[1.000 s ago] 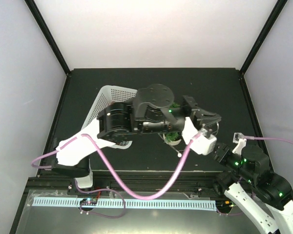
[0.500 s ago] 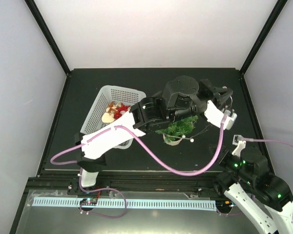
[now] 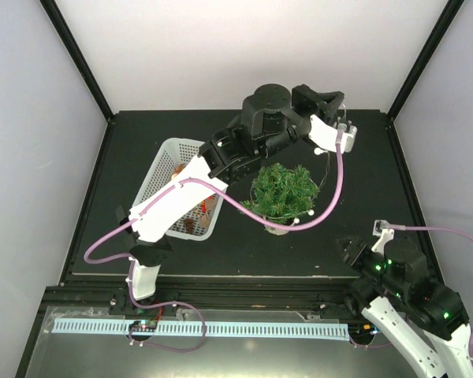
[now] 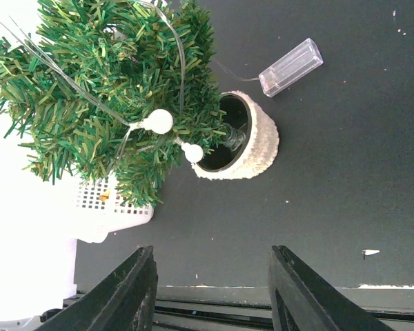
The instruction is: Decorate the small christmas tree
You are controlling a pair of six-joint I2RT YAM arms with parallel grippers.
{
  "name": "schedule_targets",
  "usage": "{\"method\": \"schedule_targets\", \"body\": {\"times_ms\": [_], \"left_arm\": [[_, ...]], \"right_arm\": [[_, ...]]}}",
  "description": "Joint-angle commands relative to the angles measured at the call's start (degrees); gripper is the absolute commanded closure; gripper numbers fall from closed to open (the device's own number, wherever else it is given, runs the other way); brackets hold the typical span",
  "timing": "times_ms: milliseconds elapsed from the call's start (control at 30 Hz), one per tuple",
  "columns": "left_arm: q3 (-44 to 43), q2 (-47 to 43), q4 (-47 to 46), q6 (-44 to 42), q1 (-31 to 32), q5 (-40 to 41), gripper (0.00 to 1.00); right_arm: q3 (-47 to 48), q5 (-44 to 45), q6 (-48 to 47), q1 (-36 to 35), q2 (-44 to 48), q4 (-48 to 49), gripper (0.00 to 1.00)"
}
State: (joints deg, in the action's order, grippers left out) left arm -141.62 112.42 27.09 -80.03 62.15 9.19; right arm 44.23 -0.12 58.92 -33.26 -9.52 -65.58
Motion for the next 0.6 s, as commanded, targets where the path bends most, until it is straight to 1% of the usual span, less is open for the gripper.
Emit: {"method": "schedule_targets", "body": {"times_ms": [0,267,567], "left_arm": [[-2.69,0.53,-2.01,-0.78,-2.76,0.03,0.98],[-2.69,1.10,-0.31,1.66,-9.04,-0.92,0.99],[-1.94,-1.10,7.43,8.62,-15.75,-2.33,0.98]], "right_arm": [[-0.02,0.38,0.25,0.29,-0.06,0.89,0.54],[0.32,0.43,0.50,0.26,-0.02,0.39,0.54],[0.61,0.70,0.50,0.23,-0.10,-0.31,0.54]]}}
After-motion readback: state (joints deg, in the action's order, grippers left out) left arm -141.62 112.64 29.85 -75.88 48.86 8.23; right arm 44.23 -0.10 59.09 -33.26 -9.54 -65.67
